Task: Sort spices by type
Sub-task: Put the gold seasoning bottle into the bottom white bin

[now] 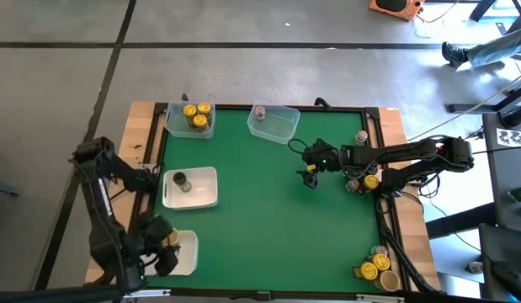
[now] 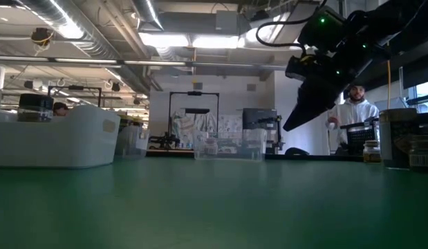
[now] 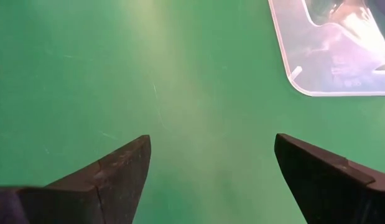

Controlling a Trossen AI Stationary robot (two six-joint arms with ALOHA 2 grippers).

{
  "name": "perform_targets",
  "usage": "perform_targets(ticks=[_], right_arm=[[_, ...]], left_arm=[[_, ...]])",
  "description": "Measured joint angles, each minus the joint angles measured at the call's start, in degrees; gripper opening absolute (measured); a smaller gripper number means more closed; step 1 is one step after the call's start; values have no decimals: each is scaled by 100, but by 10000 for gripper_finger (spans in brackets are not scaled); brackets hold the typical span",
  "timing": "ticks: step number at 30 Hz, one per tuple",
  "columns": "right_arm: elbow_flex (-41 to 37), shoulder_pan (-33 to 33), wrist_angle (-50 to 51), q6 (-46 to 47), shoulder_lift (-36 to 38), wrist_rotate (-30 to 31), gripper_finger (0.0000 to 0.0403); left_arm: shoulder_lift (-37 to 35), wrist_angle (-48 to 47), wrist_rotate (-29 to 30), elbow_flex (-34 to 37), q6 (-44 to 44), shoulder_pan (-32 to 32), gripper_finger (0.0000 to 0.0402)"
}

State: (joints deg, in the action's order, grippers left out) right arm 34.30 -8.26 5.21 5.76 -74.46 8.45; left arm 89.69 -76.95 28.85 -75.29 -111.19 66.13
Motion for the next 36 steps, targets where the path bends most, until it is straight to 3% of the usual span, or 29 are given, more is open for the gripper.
perform_targets(ticks=[10, 15, 27, 36], right_arm=[[0, 0, -139, 0, 0, -3, 340], [0, 1, -133, 0, 0, -4, 340], [0, -2, -214, -2, 0, -9, 339], [0, 1, -214, -2, 0, -50, 340]], left_arm=[[918, -354, -792, 0, -511, 266, 278], [1184, -732, -795, 0, -541, 288, 278], [1243, -263, -695, 517, -988, 478, 280], [1253, -140, -966, 542, -941, 481, 309]])
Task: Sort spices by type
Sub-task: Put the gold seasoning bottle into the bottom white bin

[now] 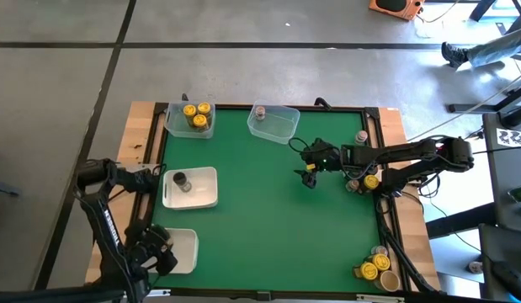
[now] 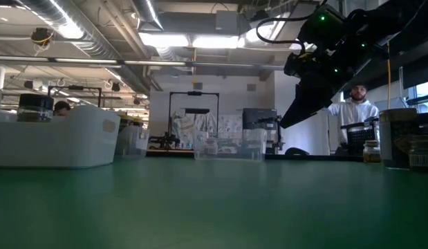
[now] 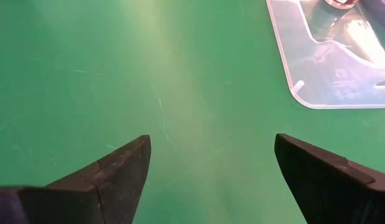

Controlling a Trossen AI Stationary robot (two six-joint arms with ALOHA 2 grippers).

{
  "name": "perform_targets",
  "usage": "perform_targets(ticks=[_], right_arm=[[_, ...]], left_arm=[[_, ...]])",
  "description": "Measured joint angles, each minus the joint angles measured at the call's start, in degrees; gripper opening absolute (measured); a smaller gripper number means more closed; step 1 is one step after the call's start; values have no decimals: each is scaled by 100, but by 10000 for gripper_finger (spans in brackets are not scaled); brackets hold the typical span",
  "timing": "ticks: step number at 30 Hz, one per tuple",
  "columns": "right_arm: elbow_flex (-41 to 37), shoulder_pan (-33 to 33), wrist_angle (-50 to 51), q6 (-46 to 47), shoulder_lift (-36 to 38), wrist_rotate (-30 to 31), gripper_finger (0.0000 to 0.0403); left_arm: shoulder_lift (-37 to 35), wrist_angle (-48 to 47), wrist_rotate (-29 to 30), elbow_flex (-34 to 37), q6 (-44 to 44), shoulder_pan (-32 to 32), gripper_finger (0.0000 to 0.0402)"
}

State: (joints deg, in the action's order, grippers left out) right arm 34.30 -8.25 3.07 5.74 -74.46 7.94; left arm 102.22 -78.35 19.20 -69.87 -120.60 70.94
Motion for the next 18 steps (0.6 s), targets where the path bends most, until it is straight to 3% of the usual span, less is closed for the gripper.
perform_targets(ticks=[7, 18], right_arm=[[0, -1, -2, 0, 0, -3, 339], [0, 0, 0, 0, 0, -4, 340]], left_arm=[[-164, -48, -185, -71, 122, -11, 310], [-1053, -373, 498, -92, 51, -16, 312]])
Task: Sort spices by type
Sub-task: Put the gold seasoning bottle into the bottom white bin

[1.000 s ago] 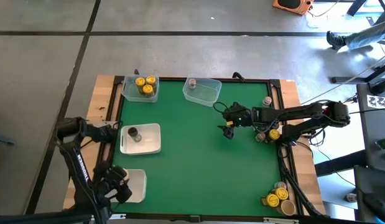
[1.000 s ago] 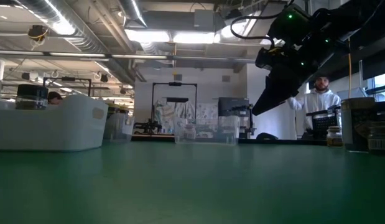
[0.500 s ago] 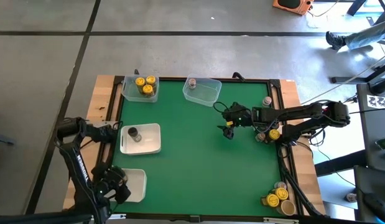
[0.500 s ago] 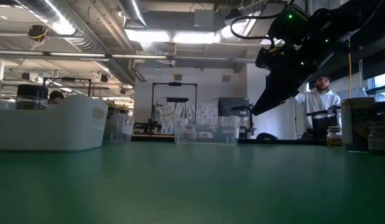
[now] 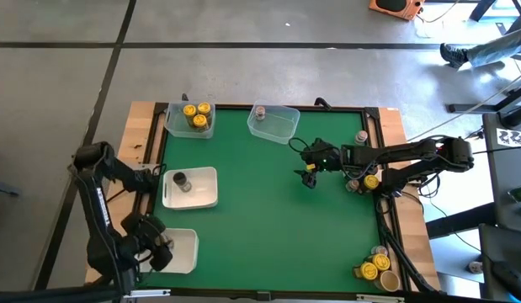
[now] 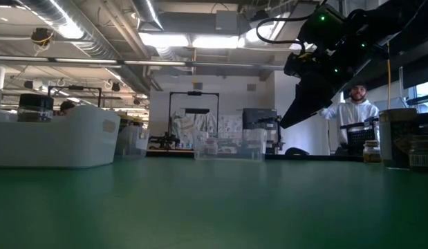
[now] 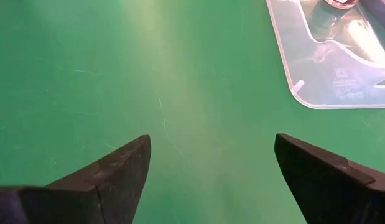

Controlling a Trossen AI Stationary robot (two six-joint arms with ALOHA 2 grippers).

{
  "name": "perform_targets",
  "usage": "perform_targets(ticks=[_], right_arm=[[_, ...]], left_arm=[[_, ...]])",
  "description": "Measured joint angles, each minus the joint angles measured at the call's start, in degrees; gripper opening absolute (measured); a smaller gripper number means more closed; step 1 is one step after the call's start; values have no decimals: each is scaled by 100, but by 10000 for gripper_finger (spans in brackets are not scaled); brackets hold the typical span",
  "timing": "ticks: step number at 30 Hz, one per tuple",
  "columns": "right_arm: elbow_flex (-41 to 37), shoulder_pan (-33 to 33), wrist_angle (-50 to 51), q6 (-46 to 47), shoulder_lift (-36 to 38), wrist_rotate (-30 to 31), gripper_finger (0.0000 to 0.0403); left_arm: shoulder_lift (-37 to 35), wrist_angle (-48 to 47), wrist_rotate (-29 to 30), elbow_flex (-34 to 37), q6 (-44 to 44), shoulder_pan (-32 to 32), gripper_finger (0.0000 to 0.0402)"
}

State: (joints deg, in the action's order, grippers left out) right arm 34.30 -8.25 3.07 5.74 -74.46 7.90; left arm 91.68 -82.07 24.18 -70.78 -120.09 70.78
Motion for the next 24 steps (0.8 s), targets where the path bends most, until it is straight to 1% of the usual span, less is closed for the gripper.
perform_targets(ticks=[2, 6, 10, 13, 15, 16, 20, 24], right_arm=[[0, -1, 0, 0, 0, 0, 340], [0, -2, 2, 2, 0, 0, 340], [0, -2, 2, 1, 0, 0, 340], [0, -2, 9, 1, 0, -1, 340], [35, -2, 99, -21, 0, -4, 340], [120, -2, 305, -43, 0, -18, 340], [915, -1, 1677, -162, 13, -12, 340], [1629, -2, 3154, -196, 17, 278, 340]], left_arm=[[-147, -51, 295, 0, -118, 0, 312], [-391, -86, 1166, 0, -139, -104, 310], [-537, -138, 1975, 0, 374, -440, 312], [-604, -136, 2343, 0, 1025, -893, 311], [-639, -136, 2394, 0, 1547, -1273, 309], [-655, -131, 2396, 0, 1835, -1476, 307], [-670, 127, 2413, 0, 3177, -2237, 294], [-780, 794, 2407, 4, 4846, -2916, 281]])
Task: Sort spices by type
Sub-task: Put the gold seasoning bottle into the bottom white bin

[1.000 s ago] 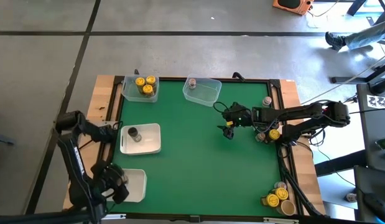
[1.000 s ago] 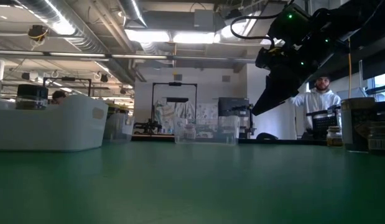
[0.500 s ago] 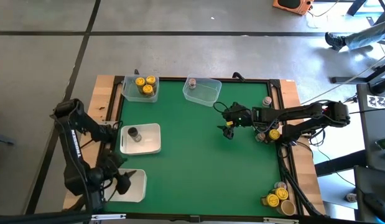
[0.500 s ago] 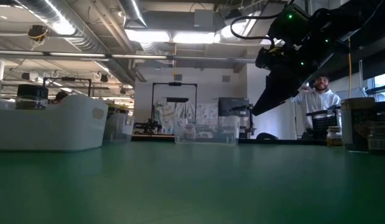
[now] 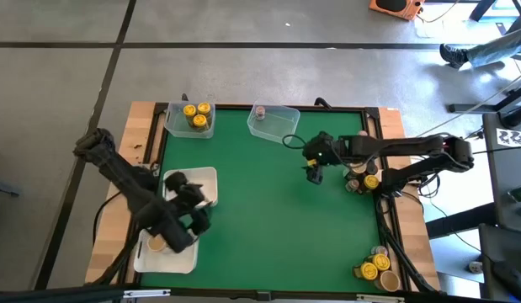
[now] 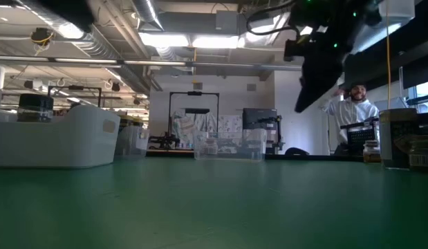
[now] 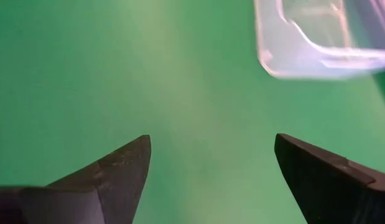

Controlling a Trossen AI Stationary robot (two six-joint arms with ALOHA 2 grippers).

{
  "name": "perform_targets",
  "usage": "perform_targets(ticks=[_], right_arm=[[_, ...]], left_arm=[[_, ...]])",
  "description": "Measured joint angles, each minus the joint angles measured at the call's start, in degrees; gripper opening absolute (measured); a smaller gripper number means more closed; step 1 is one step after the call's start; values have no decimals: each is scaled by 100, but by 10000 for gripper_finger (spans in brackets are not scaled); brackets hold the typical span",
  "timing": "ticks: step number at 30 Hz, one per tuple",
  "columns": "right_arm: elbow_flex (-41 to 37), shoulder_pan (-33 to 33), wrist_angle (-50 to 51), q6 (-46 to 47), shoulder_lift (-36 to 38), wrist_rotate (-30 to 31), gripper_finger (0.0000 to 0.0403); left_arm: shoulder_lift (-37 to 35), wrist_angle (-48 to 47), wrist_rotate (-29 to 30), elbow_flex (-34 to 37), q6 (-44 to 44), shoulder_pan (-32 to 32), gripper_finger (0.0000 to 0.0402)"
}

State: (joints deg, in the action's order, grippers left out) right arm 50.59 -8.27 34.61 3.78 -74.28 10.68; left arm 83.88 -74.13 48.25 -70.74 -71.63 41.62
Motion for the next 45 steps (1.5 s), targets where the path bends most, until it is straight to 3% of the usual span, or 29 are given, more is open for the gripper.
perform_targets(ticks=[4, 8, 15, 24, 28, 35, 40, 45], right_arm=[[389, 2, 1129, 87, 73, 237, 340], [467, 1, 1754, 392, 350, 250, 340], [469, 2, 2452, 871, 1093, 267, 340], [469, 2, 3331, 1187, 1758, 277, 340], [469, 2, 3669, 1284, 1803, 279, 340], [469, 0, 3965, 1300, 1772, 224, 340], [469, 0, 4329, 1535, 1777, 110, 340], [469, 1, 4780, 1690, 1777, -449, 340]], left_arm=[[-271, 1014, -317, 215, 1829, -661, 268], [-710, 2065, -1229, 741, 3348, -1393, 257], [-1523, 4321, -2709, 2056, 5057, -2632, 251], [-1576, 6168, -3599, 2816, 5581, -3281, 251], [-1430, 6271, -3827, 2798, 5517, -3564, 263], [-1035, 6333, -4498, 2595, 5455, -3980, 323], [-1022, 6330, -4439, 2562, 5534, -3991, 335], [-1022, 6265, -4246, 2562, 5643, -3897, 335]])
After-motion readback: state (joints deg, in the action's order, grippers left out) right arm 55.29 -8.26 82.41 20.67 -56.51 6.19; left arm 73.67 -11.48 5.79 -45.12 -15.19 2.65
